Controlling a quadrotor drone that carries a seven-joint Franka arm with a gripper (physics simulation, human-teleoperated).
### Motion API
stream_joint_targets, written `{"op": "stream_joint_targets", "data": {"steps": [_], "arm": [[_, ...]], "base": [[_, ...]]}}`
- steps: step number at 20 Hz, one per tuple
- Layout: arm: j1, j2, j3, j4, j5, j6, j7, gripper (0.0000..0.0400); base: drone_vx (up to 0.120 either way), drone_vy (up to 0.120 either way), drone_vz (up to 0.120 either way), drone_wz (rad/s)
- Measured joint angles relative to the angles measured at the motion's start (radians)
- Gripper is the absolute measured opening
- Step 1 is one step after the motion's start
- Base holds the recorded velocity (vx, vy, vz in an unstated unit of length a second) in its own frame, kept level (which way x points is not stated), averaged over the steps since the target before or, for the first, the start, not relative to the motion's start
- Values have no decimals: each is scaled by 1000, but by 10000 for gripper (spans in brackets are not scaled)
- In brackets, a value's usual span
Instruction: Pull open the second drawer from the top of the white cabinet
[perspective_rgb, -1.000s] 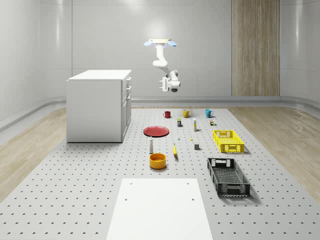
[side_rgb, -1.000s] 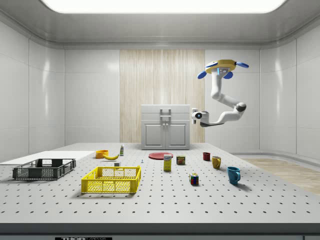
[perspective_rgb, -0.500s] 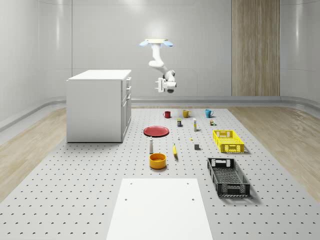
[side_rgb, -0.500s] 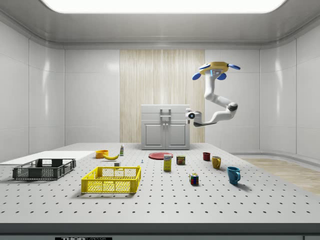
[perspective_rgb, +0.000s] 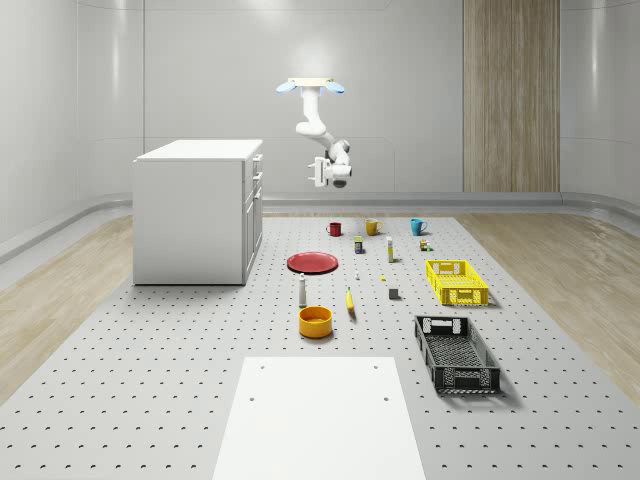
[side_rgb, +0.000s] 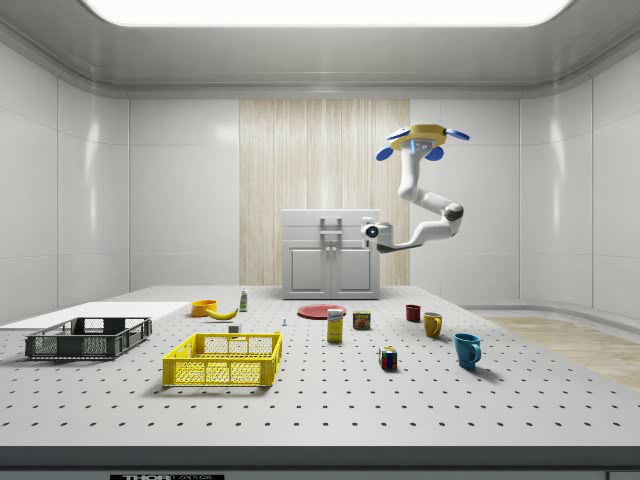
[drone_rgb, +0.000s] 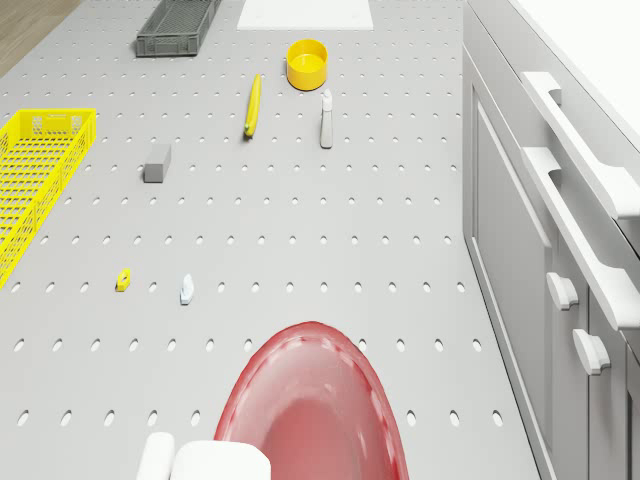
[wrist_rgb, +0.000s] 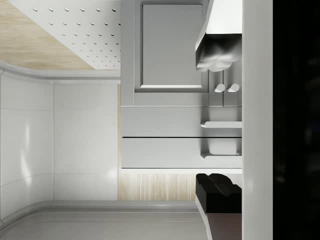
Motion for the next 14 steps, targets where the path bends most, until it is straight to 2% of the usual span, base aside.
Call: {"op": "stream_joint_targets", "data": {"steps": [14], "arm": [[25, -29, -8, -4, -24, 24, 20, 300]], "base": [[120, 0, 0, 0]]}}
